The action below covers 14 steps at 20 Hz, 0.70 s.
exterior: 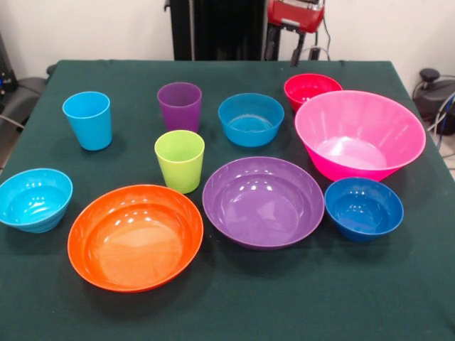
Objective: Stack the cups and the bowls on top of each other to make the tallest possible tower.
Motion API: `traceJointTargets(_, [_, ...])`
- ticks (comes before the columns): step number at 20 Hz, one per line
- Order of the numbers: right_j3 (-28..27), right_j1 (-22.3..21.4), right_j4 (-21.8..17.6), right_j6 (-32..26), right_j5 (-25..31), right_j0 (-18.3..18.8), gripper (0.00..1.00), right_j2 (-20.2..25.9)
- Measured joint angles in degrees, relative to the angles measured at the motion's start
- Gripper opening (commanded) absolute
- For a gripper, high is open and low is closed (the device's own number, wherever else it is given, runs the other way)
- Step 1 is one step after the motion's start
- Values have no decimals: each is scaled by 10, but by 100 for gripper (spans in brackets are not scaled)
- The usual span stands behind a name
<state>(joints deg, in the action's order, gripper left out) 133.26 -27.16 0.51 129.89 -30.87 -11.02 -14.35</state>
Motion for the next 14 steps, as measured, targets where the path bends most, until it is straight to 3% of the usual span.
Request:
traceJointTargets(7, [0,27,0,1,-9,0,100,20])
traceJointTargets(14, [0,25,0,1,-9,-5,100,25])
